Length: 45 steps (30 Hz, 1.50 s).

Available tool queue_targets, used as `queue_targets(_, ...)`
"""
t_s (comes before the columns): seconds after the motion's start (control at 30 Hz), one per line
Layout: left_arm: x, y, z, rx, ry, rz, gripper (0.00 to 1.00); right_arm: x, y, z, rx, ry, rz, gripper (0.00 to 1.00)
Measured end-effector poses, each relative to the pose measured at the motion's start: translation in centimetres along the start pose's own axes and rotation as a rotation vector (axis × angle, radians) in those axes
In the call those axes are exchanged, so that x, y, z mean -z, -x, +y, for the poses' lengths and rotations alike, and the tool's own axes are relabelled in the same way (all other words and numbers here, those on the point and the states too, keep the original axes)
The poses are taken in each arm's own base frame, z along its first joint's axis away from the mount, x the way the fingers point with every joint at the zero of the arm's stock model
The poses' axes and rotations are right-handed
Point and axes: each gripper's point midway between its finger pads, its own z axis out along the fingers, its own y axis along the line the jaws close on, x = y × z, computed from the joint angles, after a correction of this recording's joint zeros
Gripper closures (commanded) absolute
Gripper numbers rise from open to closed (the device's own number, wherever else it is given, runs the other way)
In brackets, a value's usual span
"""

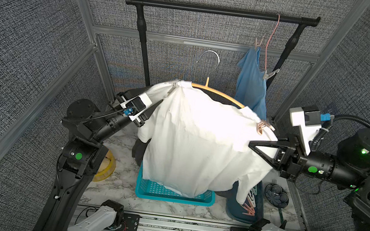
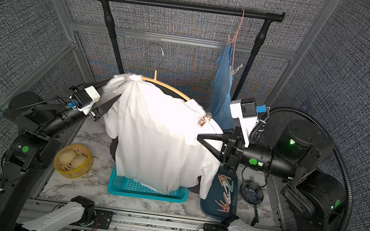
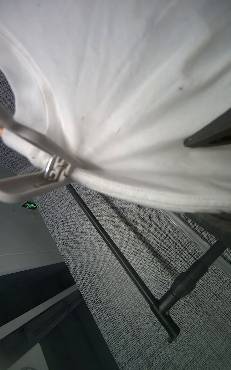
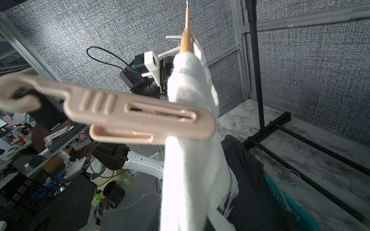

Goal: Use clothespins to secure the t-shirt on both sides of the hanger
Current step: Hang the hanger on the clothesline.

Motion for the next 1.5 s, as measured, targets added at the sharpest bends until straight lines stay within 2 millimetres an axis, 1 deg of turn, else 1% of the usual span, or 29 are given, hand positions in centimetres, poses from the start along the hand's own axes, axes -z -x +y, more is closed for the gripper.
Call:
queue_targets(0.1,0.6,0.3,0.8,0.006,0.063,0.0,0.22,-0.3,0.9,-0.3,0.01,-0.017,-0.021,1.0)
queue_targets(0.23,2.3,-1.1,1.5,0.011,0.166,0.06,0.08,-0.3,2.8,-0.4,0.048,-0.037,-0.082,1.0)
queue_targets(0.27,2.8,-1.6,1.6,0.012,0.196,0.082,0.07,-0.2,3.4,-0.3,0.059,-0.039,-0.1,1.0)
queue_targets(0.33,3.8,-2.5,1.7,0.014,0.241,0.119,0.06,0.0,4.5,0.1,0.081,-0.036,-0.131,1.0)
queue_targets(0.43,5.2,-4.1,1.0,0.025,0.273,0.17,0.06,0.4,6.5,0.8,0.125,-0.03,-0.184,1.0)
queue_targets(0.53,5.9,-6.0,-0.7,0.044,0.248,0.21,0.06,1.0,8.3,1.2,0.173,-0.048,-0.241,1.0)
queue_targets(0.6,6.0,-7.4,-1.9,0.075,0.222,0.231,0.06,1.4,9.3,1.1,0.205,-0.079,-0.275,1.0)
queue_targets(0.63,6.0,-8.0,-2.7,0.095,0.197,0.236,0.09,1.5,9.7,0.8,0.218,-0.102,-0.291,1.0)
queue_targets(0.77,5.2,-9.5,-5.6,0.18,0.072,0.237,0.14,2.0,10.8,-0.8,0.266,-0.216,-0.337,1.0)
queue_targets(0.83,4.7,-10.1,-6.7,0.23,0.02,0.231,0.19,2.0,11.3,-1.9,0.294,-0.278,-0.348,1.0)
queue_targets(0.9,4.2,-10.7,-7.9,0.288,-0.029,0.226,0.25,2.2,11.6,-3.2,0.325,-0.357,-0.353,1.0)
queue_targets(1.0,3.3,-11.7,-9.4,0.386,-0.099,0.222,0.31,2.6,11.6,-5.1,0.365,-0.475,-0.343,1.0)
queue_targets(1.1,1.9,-12.2,-11.1,0.462,-0.174,0.214,0.31,3.1,11.4,-7.1,0.403,-0.593,-0.318,1.0)
queue_targets(1.23,-0.3,-12.7,-14.8,0.514,-0.305,0.214,0.31,3.9,10.7,-9.3,0.429,-0.726,-0.264,1.0)
queue_targets(1.33,-2.4,-13.8,-17.4,0.533,-0.37,0.237,0.31,4.5,10.3,-10.3,0.429,-0.788,-0.24,1.0)
queue_targets(1.4,-4.0,-14.7,-18.2,0.552,-0.37,0.254,0.31,4.5,10.2,-10.5,0.423,-0.798,-0.235,1.0)
queue_targets(1.43,-4.9,-15.1,-18.6,0.564,-0.371,0.26,0.29,4.3,10.2,-10.6,0.416,-0.797,-0.235,1.0)
queue_targets(1.5,-6.5,-15.3,-19.5,0.576,-0.384,0.263,0.24,3.7,10.1,-10.9,0.402,-0.79,-0.231,1.0)
